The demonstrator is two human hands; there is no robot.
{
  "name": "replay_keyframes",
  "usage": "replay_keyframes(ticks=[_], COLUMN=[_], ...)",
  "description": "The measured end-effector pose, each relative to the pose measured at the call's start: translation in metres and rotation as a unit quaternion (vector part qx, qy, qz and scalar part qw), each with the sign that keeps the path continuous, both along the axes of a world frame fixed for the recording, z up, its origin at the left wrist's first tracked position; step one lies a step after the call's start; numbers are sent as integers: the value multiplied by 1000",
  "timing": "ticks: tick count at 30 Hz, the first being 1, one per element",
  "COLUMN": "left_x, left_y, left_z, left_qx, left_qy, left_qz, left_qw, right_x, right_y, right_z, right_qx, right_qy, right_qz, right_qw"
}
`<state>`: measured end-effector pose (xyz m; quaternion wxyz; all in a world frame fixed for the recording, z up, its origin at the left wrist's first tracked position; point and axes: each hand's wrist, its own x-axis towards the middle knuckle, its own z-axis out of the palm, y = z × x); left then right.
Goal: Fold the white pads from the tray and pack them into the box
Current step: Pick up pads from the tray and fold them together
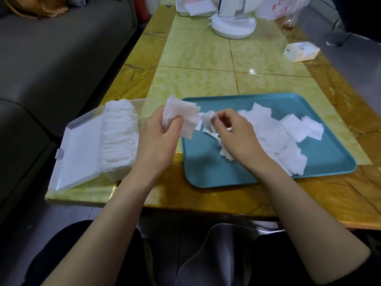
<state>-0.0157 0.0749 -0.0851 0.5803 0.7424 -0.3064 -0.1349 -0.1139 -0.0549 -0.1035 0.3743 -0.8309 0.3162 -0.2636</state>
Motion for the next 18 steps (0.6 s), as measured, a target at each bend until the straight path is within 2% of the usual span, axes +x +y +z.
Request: replay_keyframes(ticks=[3, 6, 11, 15, 18], left_x=[-2, -6, -8, -13, -17], left_y=[-1, -3, -7, -9, -11], left_z=[-4, -8, -11, -8, -8], left_qx=[13, 27, 31, 26, 2], left_qy=[7, 2, 19, 65, 100], left_qz=[-6, -13, -56, -93, -113], left_qw=[1000, 1000, 998, 993, 989], right_x=[-7, -11, -8, -6, -7], right_y=[7, 18, 29, 22, 16], right_z=[14, 20, 12, 9, 9], right_qx=[34, 27, 34, 8, 46], right_qy=[-92, -136, -134, -91, -54], right_qz=[-63, -58, 50, 5, -6], right_qw=[993, 989, 989, 996, 997])
